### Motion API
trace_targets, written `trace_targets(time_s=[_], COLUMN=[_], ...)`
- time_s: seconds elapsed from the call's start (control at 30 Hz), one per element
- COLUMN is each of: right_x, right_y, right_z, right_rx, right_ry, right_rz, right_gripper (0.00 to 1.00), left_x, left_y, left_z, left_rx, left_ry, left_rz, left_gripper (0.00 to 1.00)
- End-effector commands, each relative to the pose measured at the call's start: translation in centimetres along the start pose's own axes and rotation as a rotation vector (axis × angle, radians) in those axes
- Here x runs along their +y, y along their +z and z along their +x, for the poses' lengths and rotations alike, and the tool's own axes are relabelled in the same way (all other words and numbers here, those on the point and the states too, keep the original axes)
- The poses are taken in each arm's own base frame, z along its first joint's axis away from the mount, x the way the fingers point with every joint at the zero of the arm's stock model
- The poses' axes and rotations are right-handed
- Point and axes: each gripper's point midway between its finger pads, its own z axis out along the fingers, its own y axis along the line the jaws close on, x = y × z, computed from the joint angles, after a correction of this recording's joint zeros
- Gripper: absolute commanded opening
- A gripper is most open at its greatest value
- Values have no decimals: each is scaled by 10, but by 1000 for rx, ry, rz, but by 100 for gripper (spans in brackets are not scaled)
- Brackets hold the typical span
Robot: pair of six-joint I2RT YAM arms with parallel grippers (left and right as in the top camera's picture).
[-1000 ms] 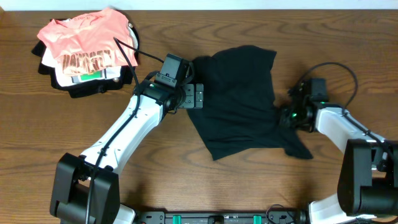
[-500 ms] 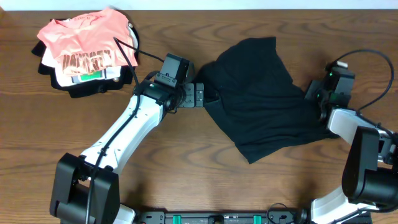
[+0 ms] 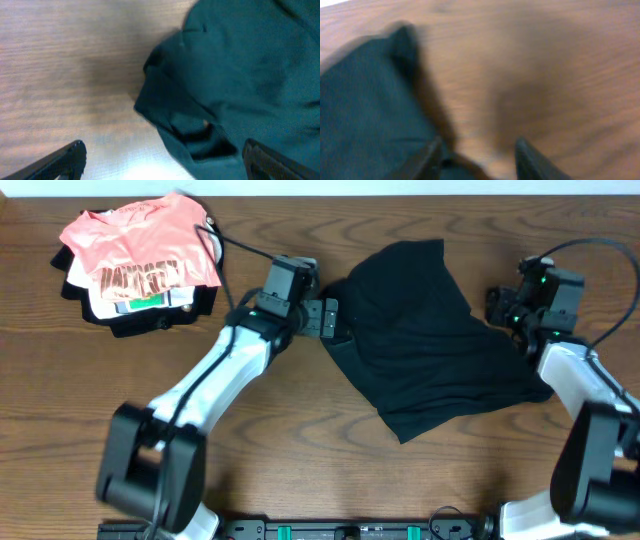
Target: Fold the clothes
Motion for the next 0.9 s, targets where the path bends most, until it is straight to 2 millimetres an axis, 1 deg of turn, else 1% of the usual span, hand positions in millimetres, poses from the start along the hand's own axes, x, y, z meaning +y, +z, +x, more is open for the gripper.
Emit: trace_targets(time_s=[0.0, 0.1, 0.17, 0.3, 0.43, 0.5, 0.57, 0.67, 0.87], right_x=[60, 80, 92, 109, 132, 140, 145, 146, 146], right_y=[-34, -56, -72, -97, -120, -126, -131, -134, -134], right_z=[-27, -22, -19, -16, -12, -11, -11, -12, -11], right_rx=[-37, -4, 14, 28, 30, 28, 23, 14, 19], right_ry=[-18, -23, -27, -43, -82, -96, -107, -110, -108], right_rz=[-243, -298, -332, -364, -403, -418, -429, -432, -433], right_gripper=[57, 58, 58, 58, 58, 58, 58, 57, 56], left_x=[11, 14, 17, 28, 38, 40, 36, 26, 25], left_y=[33, 54, 62, 68, 73, 76, 77, 78, 78], left_z=[18, 24, 24, 16, 12, 12, 14, 16, 15], left_rx=[57, 63, 54, 24, 3, 1, 6, 18, 13], left_ry=[86, 109, 115, 97, 78, 76, 72, 72, 65], left_rz=[-26, -28, -29, -39, -49, -48, -29, 32, 38], left_gripper=[100, 100, 99, 100, 100, 100, 91, 78, 77])
